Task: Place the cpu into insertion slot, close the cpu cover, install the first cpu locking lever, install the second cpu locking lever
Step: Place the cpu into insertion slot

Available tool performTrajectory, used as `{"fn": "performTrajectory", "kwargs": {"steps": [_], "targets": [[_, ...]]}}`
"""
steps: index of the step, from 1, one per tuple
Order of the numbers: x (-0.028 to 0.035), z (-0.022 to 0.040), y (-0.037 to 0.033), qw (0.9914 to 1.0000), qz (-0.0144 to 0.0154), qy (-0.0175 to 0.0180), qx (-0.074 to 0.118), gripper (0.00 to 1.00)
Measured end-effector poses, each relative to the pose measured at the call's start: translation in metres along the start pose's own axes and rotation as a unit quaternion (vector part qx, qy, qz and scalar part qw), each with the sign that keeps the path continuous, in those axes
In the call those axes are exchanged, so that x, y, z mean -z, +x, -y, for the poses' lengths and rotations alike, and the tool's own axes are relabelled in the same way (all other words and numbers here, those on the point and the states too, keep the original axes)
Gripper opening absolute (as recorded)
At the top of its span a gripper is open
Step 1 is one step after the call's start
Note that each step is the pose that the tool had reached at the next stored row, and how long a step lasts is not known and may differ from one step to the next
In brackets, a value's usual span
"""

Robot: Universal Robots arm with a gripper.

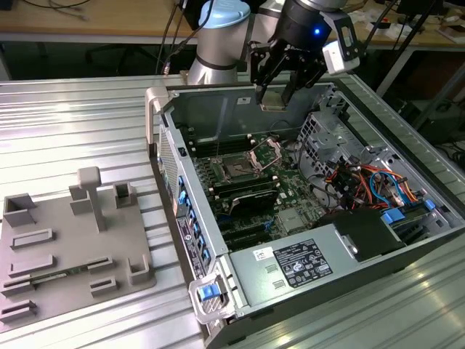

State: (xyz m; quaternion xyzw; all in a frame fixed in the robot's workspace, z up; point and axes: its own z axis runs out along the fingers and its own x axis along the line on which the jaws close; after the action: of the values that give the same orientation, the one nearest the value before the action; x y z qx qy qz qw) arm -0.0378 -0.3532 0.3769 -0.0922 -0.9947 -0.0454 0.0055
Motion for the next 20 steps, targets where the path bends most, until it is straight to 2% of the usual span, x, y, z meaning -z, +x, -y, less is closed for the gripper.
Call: {"fn": "performTrajectory", "kwargs": {"steps": [20], "targets": [[-0.0002, 0.0008, 0.0044, 0.99924, 0.0035, -0.0008, -0.039, 0.55]]}}
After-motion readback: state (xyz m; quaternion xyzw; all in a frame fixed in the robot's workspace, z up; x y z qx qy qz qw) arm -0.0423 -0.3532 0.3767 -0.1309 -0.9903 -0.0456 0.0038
